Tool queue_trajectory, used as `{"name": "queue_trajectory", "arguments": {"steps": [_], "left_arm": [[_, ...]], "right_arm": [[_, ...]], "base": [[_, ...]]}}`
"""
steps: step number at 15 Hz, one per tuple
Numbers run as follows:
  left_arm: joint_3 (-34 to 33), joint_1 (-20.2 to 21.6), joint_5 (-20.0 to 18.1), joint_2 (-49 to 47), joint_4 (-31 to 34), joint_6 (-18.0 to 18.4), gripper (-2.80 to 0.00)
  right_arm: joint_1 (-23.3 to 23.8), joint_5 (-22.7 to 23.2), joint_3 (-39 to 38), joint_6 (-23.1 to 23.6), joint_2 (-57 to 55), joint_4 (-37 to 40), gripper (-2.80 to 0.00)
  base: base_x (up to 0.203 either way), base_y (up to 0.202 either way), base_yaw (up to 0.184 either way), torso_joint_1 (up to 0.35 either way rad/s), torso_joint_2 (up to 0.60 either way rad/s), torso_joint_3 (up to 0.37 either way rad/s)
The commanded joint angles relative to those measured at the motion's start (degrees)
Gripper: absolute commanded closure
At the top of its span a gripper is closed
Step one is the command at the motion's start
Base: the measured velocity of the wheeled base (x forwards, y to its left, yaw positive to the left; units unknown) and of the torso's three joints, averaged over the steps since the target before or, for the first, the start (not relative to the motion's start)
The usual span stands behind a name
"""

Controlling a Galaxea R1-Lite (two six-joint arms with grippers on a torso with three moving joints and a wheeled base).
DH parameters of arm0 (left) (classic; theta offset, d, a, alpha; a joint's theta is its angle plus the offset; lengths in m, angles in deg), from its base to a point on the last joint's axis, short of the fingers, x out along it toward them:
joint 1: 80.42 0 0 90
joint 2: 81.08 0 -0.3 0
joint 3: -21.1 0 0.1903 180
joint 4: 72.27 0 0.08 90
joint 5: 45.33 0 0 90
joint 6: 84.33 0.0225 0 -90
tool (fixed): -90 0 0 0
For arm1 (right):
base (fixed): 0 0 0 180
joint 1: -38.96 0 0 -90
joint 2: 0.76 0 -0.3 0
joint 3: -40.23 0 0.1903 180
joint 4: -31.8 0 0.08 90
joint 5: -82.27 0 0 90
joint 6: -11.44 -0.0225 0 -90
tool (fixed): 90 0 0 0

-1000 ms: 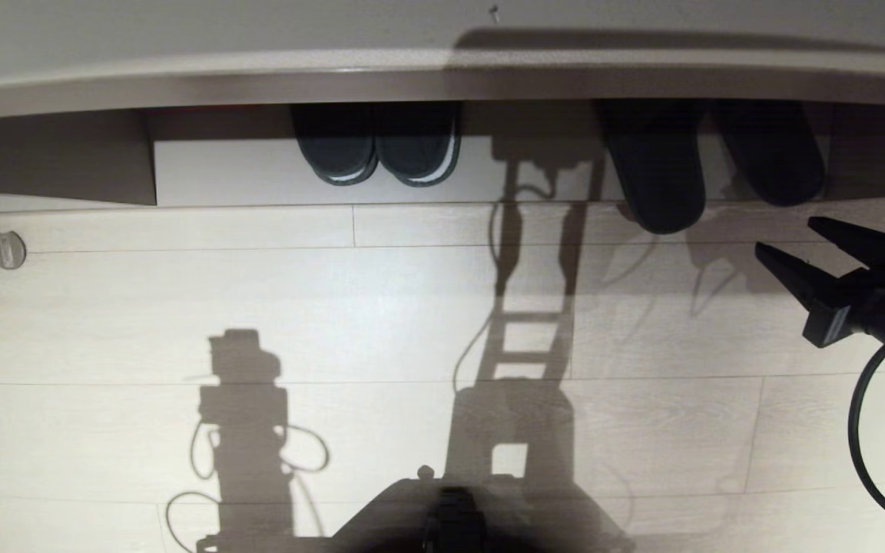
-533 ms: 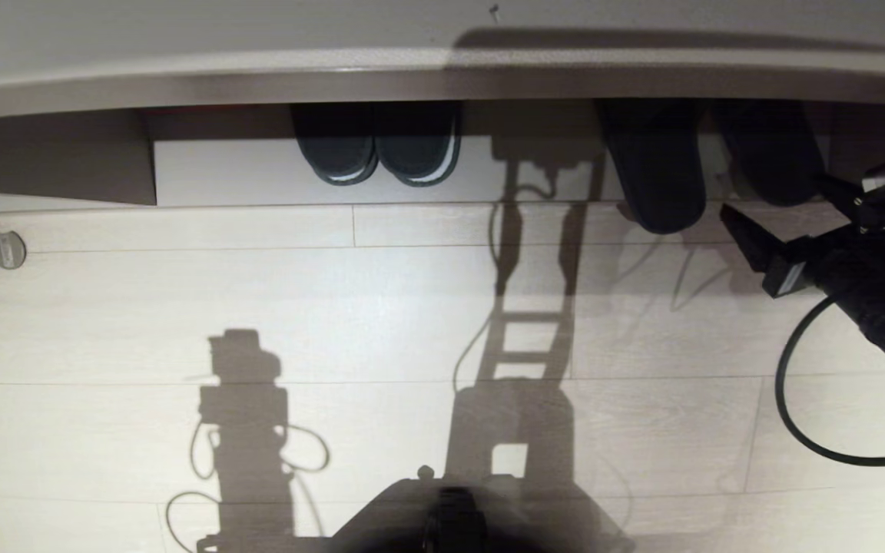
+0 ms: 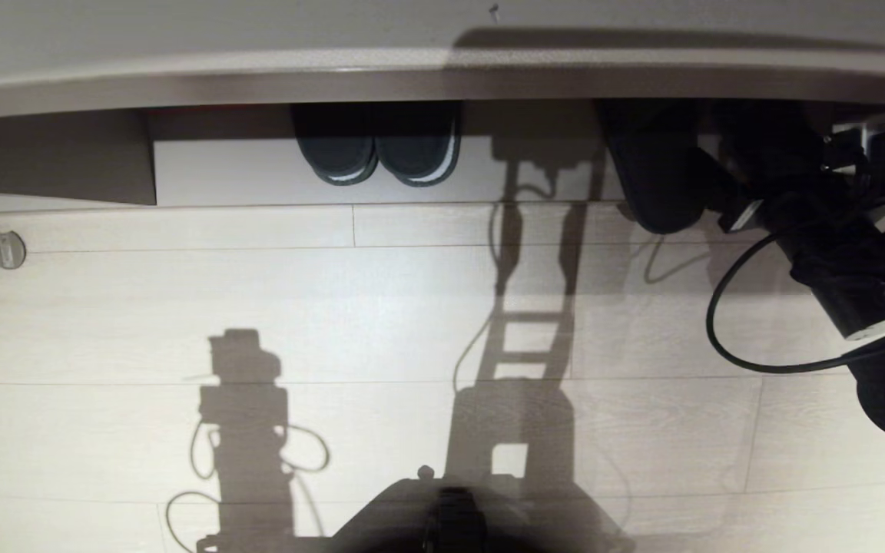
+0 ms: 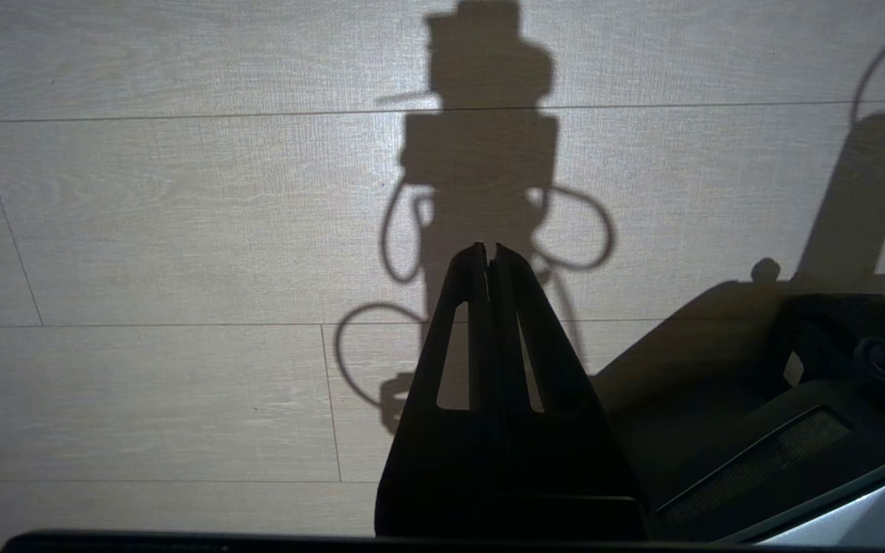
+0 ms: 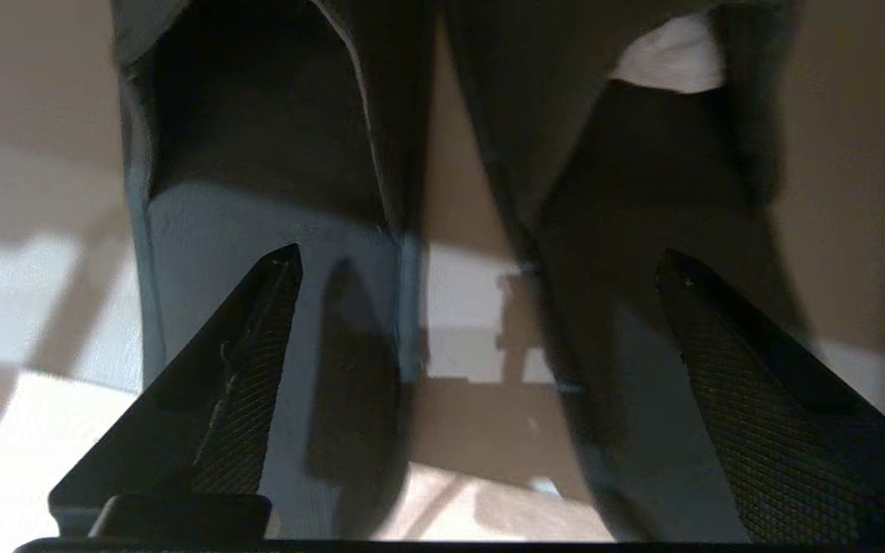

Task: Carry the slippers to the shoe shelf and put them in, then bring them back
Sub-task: Pick up the slippers in the shoe cabinet

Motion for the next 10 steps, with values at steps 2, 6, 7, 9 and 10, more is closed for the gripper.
{"name": "queue_trajectory", "arguments": {"steps": [2,6,7,9,10], "left_arm": [[0.0,0.0,0.0,0.0,0.0,0.0,0.00],[0.0,0.0,0.0,0.0,0.0,0.0,0.00],[0.0,0.0,0.0,0.0,0.0,0.0,0.00],[0.0,0.0,0.0,0.0,0.0,0.0,0.00],[0.0,0.0,0.0,0.0,0.0,0.0,0.00]], "right_arm": [[-0.4,0.0,6.3,-0.7,-4.6,-0.8,-2.80],[-0.6,0.0,17.8,-2.4,-10.4,-0.8,-2.80],[-0.6,-0.1,18.3,-2.6,-10.8,-0.7,-2.80],[-0.6,-0.1,22.5,-3.6,-13.2,-0.7,-2.80],[-0.6,-0.2,26.2,-4.2,-15.3,-0.5,-2.80]], "base": [[0.000,0.000,0.000,0.000,0.00,0.000],[0.000,0.000,0.000,0.000,0.00,0.000],[0.000,0.000,0.000,0.000,0.00,0.000],[0.000,0.000,0.000,0.000,0.00,0.000],[0.000,0.000,0.000,0.000,0.00,0.000]]}}
